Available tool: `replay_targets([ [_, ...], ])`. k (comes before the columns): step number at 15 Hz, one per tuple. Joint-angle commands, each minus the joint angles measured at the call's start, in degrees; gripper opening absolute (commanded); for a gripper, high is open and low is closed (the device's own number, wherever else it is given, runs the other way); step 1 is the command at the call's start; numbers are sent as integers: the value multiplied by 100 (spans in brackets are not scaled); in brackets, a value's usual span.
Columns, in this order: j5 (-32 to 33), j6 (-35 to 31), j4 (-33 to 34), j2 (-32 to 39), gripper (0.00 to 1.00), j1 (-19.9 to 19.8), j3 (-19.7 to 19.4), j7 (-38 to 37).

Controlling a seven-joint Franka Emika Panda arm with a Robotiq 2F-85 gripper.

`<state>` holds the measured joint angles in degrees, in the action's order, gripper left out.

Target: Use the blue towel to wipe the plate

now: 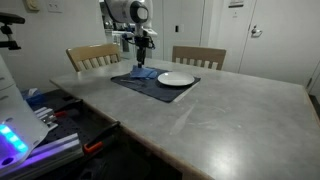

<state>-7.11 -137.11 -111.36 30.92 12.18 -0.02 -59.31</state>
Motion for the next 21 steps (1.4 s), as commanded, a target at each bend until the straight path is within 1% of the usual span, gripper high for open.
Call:
replay_targets([
  [1,-25,51,-40,9,100,24,29,-10],
  [15,-194,-3,38,224,100,-42,66,51],
  [16,-202,0,41,232,91,-42,68,52],
  [17,-212,0,44,240,74,-42,68,48],
  [21,-240,2,46,242,44,-38,65,41],
])
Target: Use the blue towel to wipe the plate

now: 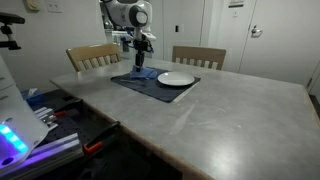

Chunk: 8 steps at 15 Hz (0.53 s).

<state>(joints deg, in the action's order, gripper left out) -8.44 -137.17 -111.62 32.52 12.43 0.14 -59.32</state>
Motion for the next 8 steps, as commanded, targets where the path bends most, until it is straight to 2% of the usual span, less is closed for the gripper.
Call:
replay_targets([
  [1,-107,11,72,83,38,-62,50,43],
  [6,-74,36,56,38,2,-49,23,15],
  [8,-57,44,49,-6,0,-51,1,3],
])
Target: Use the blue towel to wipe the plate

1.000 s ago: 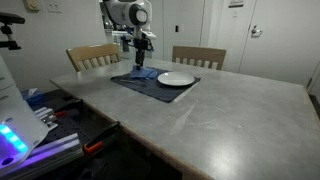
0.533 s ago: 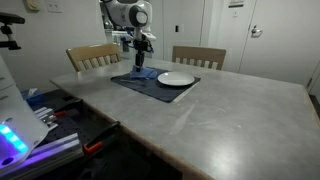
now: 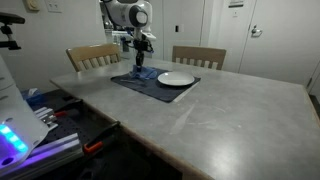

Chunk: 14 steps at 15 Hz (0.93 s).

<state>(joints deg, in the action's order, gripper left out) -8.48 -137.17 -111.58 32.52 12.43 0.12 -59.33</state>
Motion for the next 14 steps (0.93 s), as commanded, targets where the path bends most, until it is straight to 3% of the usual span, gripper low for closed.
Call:
replay_targets([
  [1,-75,28,39,-31,0,-72,9,26],
  [14,-32,103,484,-102,2,-207,-343,-805],
])
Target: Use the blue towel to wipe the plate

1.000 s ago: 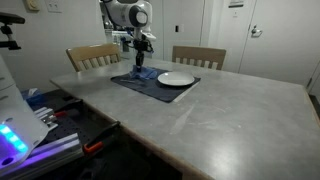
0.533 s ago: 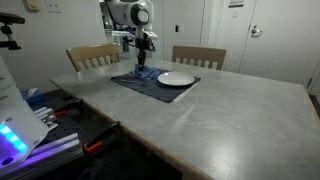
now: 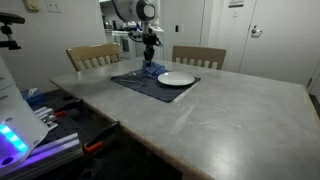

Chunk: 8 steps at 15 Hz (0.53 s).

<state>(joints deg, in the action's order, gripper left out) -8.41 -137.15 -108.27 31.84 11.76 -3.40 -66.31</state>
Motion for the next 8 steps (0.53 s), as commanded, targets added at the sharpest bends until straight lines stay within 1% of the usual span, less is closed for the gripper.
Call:
replay_targets([
  [1,-51,94,219,-4,2,-177,10,-130],
  [8,42,241,670,106,2,-389,-93,-135],
])
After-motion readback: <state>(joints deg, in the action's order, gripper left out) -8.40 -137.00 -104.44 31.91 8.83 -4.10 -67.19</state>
